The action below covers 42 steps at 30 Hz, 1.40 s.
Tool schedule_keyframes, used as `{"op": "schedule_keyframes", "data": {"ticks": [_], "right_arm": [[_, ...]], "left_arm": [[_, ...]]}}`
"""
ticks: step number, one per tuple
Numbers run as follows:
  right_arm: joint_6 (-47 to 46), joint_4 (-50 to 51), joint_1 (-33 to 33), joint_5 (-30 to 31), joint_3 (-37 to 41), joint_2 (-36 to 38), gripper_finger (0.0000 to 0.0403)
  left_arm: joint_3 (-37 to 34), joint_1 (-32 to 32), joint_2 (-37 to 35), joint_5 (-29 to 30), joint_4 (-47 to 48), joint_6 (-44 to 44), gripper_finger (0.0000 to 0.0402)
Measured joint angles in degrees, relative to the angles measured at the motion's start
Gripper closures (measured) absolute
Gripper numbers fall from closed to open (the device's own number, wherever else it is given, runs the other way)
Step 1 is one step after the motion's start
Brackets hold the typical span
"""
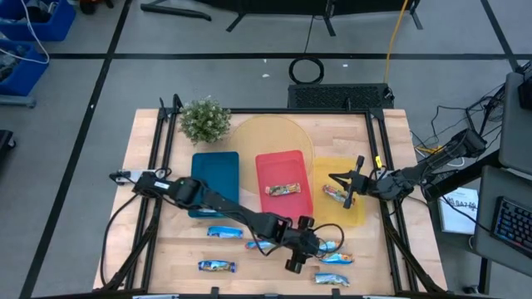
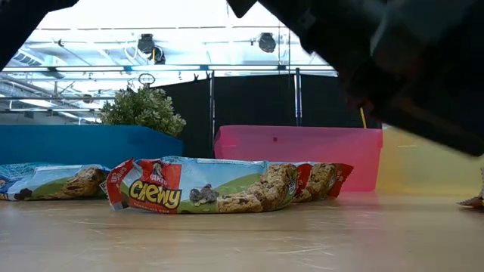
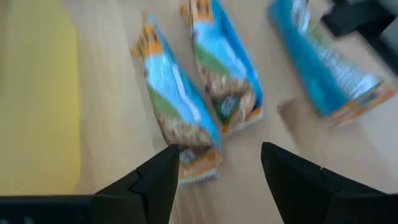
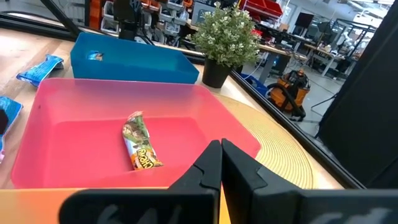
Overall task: Pick and place Granola Bars by type
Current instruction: Put the yellow granola bar into the red bin
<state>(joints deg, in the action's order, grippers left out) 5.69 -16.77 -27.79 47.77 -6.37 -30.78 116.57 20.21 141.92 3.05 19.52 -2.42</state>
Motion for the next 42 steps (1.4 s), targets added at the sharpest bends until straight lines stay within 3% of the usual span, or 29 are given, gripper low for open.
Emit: {"op": "schedule_keyframes", "data": {"ticks": [26, 30, 37, 42], "right_arm": [[0.1, 1.5, 0.0, 0.0, 0.0, -0.1, 0.0403], [0.1, 1.5, 0.0, 0.0, 0.0, -0.1, 0.0403], [0.0, 1.4, 0.0, 0.1, 0.0, -0.1, 0.0403], [0.0, 1.4, 0.0, 0.1, 0.0, -0.1, 0.0403]], "left_arm": [[-0.1, -1.3, 3.3, -2.1, -2.9, 0.5, 0.0179], [-0.1, -1.4, 3.3, -3.0, -2.8, 0.4, 0.0229], [-0.1, -1.5, 3.3, -3.1, -3.0, 1.1, 0.0378], [-0.1, -1.4, 3.3, -3.3, -3.1, 0.8, 0.0394]]}}
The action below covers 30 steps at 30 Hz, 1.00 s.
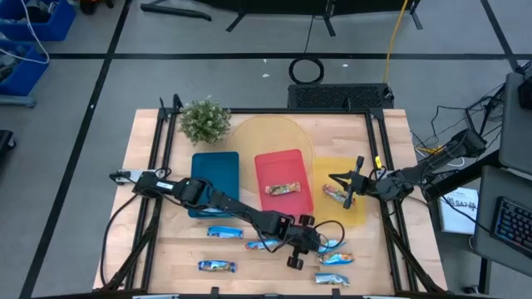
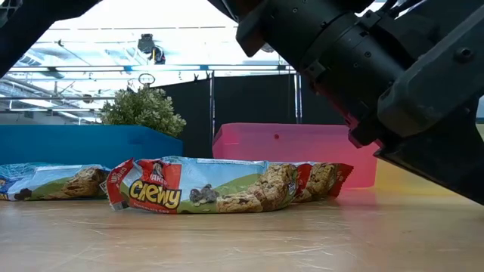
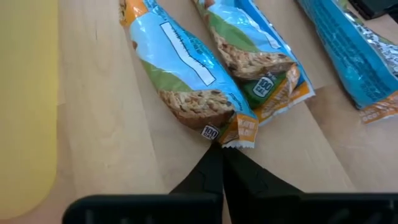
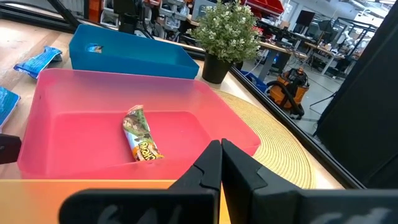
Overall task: Pick and place Granola Bars by type
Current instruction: Put the yellow granola bar into the red bin
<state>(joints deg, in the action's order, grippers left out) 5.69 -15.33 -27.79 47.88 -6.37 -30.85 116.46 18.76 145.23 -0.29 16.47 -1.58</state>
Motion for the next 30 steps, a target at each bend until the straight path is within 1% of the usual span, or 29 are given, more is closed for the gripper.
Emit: {"op": "schedule_keyframes", "data": {"ticks": [5, 10, 16, 18, 20, 24, 27, 30], "right_arm": [[0.0, 0.0, 0.0, 0.0, 0.0, 0.0, 0.0403], [0.0, 0.1, 0.0, 0.0, 0.0, 0.0, 0.0403], [-0.5, 0.2, 0.0, 0.0, 0.0, 0.0, 0.0403], [-0.8, 0.2, 0.0, -0.1, 0.0, -0.1, 0.0403], [-1.3, 0.3, 0.0, -0.1, 0.0, -0.1, 0.0403], [-2.0, 0.6, 0.0, -0.1, 0.0, -0.1, 0.0403], [-2.0, 0.6, 0.0, -0.1, 0.0, -0.1, 0.0403], [-2.0, 0.6, 0.0, -0.1, 0.0, -0.1, 0.0403]], "left_arm": [[0.0, 0.0, 0.0, 0.3, 0.4, 0.9, 0.0391], [0.0, 0.0, -0.6, 0.2, 3.5, 2.8, 0.0361], [0.0, 0.2, -3.1, 0.1, 10.0, 3.8, 0.0291], [0.0, 0.2, -3.7, -0.4, 9.8, 3.9, 0.0262], [0.0, 0.2, -4.5, -2.3, 9.7, 3.8, 0.0233], [0.0, 0.3, -4.5, -4.0, 6.4, 6.0, 0.0177], [0.0, 0.3, -4.5, -4.2, 4.7, 7.8, 0.0146], [0.0, 0.3, -4.5, -3.9, 4.7, 8.6, 0.0126]]}}
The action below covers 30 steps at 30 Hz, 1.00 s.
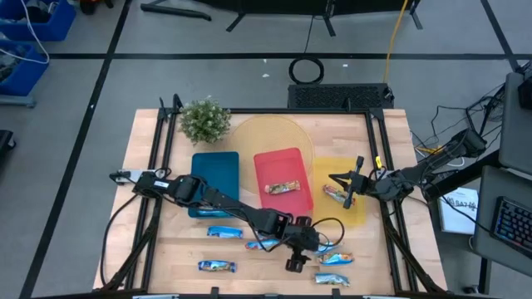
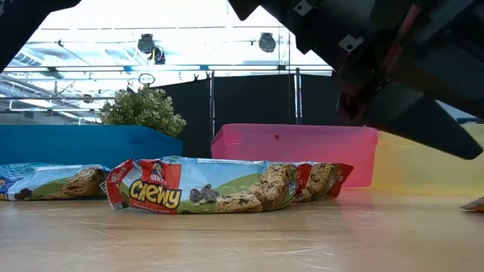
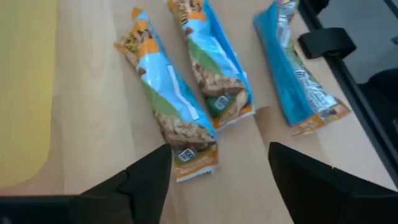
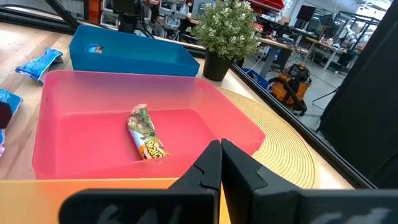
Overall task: Pick and place Granola Bars by type
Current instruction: Put the yellow granola bar into the red bin
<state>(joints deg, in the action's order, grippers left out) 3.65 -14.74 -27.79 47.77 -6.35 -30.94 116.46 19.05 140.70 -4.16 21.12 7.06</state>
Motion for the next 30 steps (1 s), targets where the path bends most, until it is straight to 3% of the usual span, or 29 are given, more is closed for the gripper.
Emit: {"op": "schedule_keyframes", "data": {"ticks": [21, 30], "right_arm": [[0.4, 0.0, 0.0, 0.0, 0.0, 0.0, 0.0403], [0.1, 0.0, 0.0, 0.1, 0.0, 0.0, 0.0403]], "left_arm": [[0.0, 0.3, 1.4, 4.2, -2.5, 1.9, 0.0140], [0.0, 0.3, 3.9, 2.8, -5.5, -0.5, 0.0170]]}}
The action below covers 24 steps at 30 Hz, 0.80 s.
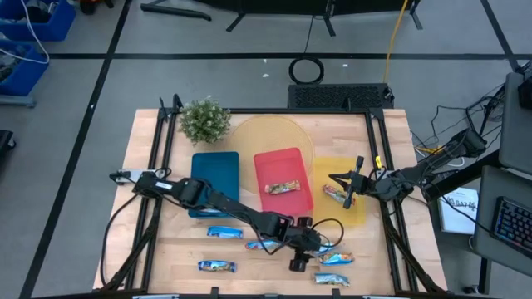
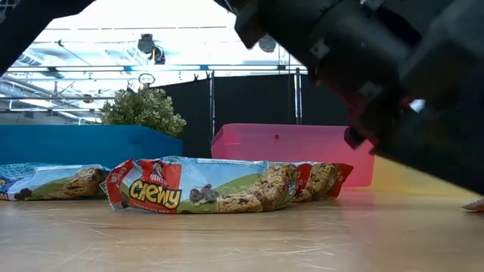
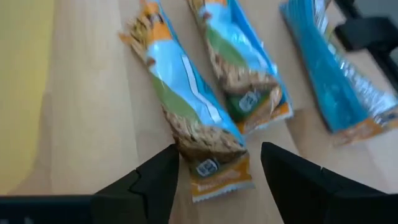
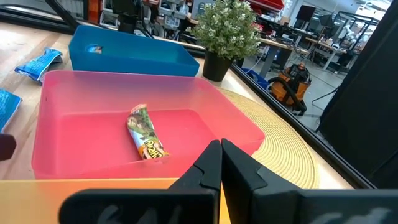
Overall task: Pick and place Granola Bars by type
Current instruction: Put the yellow granola bar into the red bin
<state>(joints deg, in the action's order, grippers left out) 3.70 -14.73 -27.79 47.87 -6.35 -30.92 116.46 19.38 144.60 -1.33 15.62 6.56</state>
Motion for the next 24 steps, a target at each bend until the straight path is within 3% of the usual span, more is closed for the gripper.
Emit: {"op": "schedule_keyframes", "data": {"ticks": [11, 20, 24], "right_arm": [[0.6, -0.2, 0.0, 0.0, 0.0, 0.0, 0.0403], [0.6, 0.0, 0.0, 0.0, 0.0, 0.0, 0.0403], [0.6, 0.0, 0.0, 0.0, 0.0, 0.0, 0.0403]], "left_arm": [[0.0, -0.1, 0.5, -0.1, -2.6, -2.0, 0.0224], [0.0, -0.2, 0.4, 0.1, -2.5, -3.4, 0.0348], [0.0, -0.1, 0.4, 1.8, -2.3, -4.9, 0.0381]]}}
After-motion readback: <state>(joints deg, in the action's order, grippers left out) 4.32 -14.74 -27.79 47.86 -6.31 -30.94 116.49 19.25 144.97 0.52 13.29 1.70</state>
